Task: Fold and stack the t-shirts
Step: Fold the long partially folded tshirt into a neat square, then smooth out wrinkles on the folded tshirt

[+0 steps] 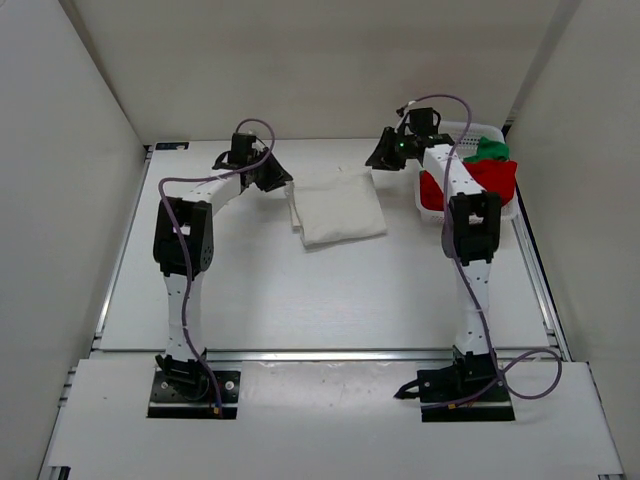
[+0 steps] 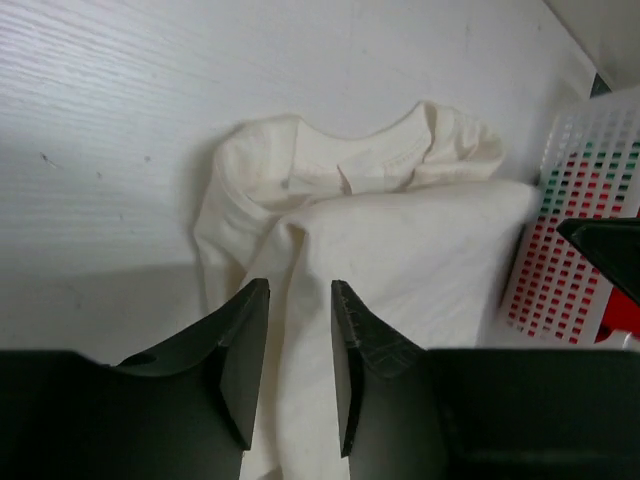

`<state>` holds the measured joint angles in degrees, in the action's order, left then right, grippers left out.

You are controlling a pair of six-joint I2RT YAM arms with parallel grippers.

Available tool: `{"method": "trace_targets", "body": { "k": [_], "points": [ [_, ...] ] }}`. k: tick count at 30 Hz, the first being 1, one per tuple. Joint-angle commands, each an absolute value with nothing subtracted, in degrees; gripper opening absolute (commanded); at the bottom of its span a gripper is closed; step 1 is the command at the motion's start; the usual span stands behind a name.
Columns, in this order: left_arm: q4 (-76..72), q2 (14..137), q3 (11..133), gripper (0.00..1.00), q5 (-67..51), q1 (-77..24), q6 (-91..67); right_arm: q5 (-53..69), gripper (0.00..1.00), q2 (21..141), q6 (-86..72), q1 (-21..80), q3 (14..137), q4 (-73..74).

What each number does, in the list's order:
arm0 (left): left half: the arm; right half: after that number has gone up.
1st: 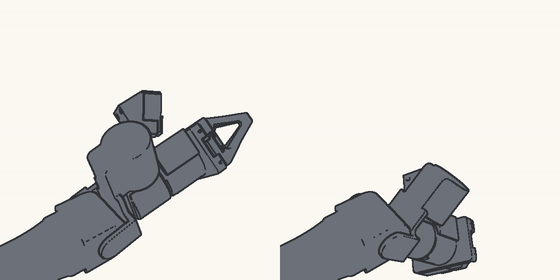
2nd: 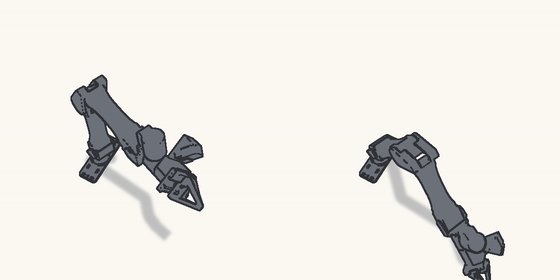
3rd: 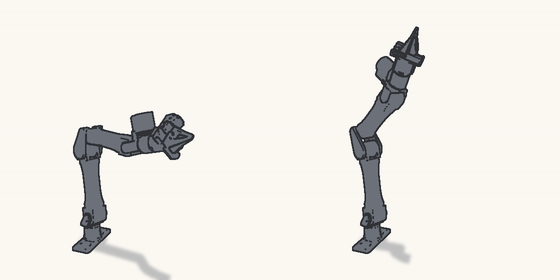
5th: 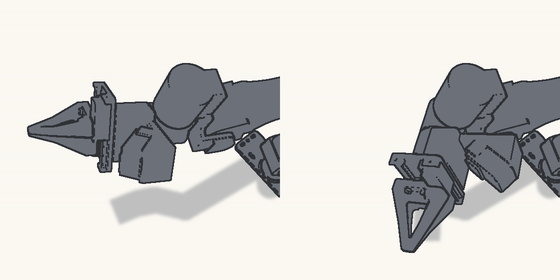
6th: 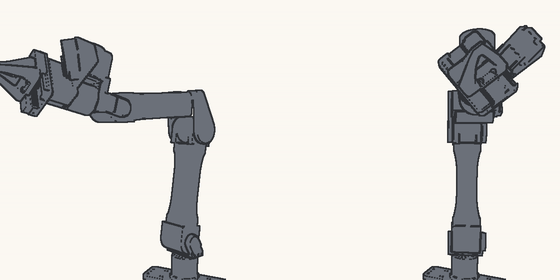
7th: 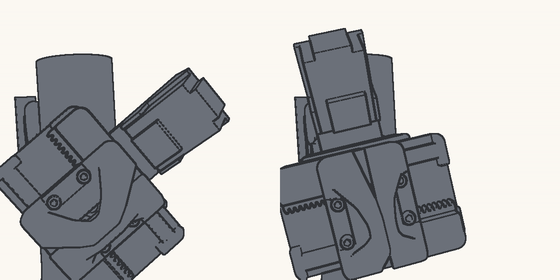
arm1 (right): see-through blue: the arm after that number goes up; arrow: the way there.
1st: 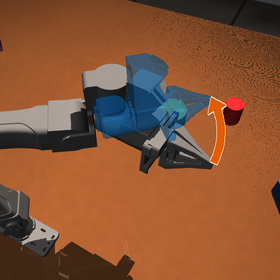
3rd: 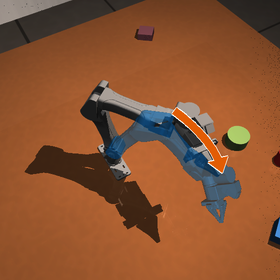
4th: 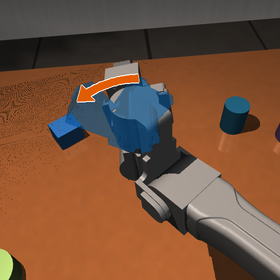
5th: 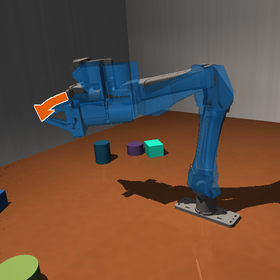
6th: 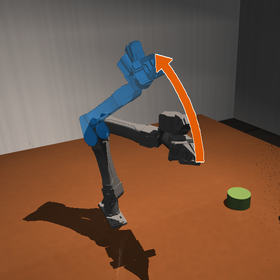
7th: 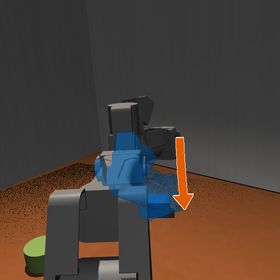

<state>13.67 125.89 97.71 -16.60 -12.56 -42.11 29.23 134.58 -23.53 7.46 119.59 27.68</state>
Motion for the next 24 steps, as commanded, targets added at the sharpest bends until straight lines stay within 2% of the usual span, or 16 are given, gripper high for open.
{"method": "trace_targets", "body": {
  "k": [1, 2, 4, 7, 8, 9, 10, 11, 12, 15, 19, 23, 24],
  "points": [
    [11.16, 126.55, 103.34, 0.45, -19.07, -10.29, -45.53, 29.62, 0.31, 140.77, -22.33, 6.42, 137.92, 36.44],
    [11.60, 126.48, 104.23, 0.53, -18.90, -10.02, -45.53, 29.45, 0.40, 143.32, -22.06, 6.59, 141.21, 39.43],
    [10.73, 125.08, 103.89, 0.56, -18.64, -9.49, -45.88, 29.27, 0.48, 146.15, -20.92, 7.20, 153.57, 44.11],
    [6.95, 119.72, 99.06, 0.47, -16.80, -10.71, -45.71, 27.43, 0.49, 145.55, -18.73, 8.17, 154.78, 49.38],
    [6.42, 118.23, 97.05, 0.45, -16.61, -11.77, -45.09, 26.46, 0.40, 145.02, -17.33, 9.30, 153.64, 51.13],
    [5.89, 117.26, 95.99, 0.45, -16.70, -13.69, -44.83, 24.80, 0.25, 144.41, -16.27, 9.93, 153.28, 53.50],
    [6.06, 117.16, 95.37, 0.43, -16.79, -14.84, -43.87, 23.83, 0.19, 144.40, -14.78, 11.15, 152.50, 54.40],
    [6.15, 116.98, 94.23, 0.42, -16.61, -16.68, -43.77, 21.47, 0.04, 144.49, -13.63, 11.60, 151.36, 55.97],
    [5.98, 117.07, 92.74, 0.41, -17.05, -19.31, -42.99, 20.14, 0.00, 144.67, -12.84, 13.25, 150.48, 57.20],
    [4.74, 117.77, 88.00, 0.38, -16.71, -23.10, -43.24, 17.77, 0.00, 142.74, -11.08, 16.16, 145.13, 58.36],
    [-1.99, 115.50, 75.45, 0.35, -18.02, -24.34, -45.88, 11.87, 0.00, 136.61, -9.14, 18.54, 137.04, 57.05],
    [-6.84, 112.15, 65.41, 0.34, -17.32, -24.78, -46.84, 12.48, 0.00, 124.48, -10.54, 18.63, 116.85, 47.14],
    [-7.29, 111.45, 63.22, 0.34, -17.84, -24.70, -47.11, 13.18, 0.00, 119.32, -11.16, 18.55, 108.11, 41.19]
  ]
}}
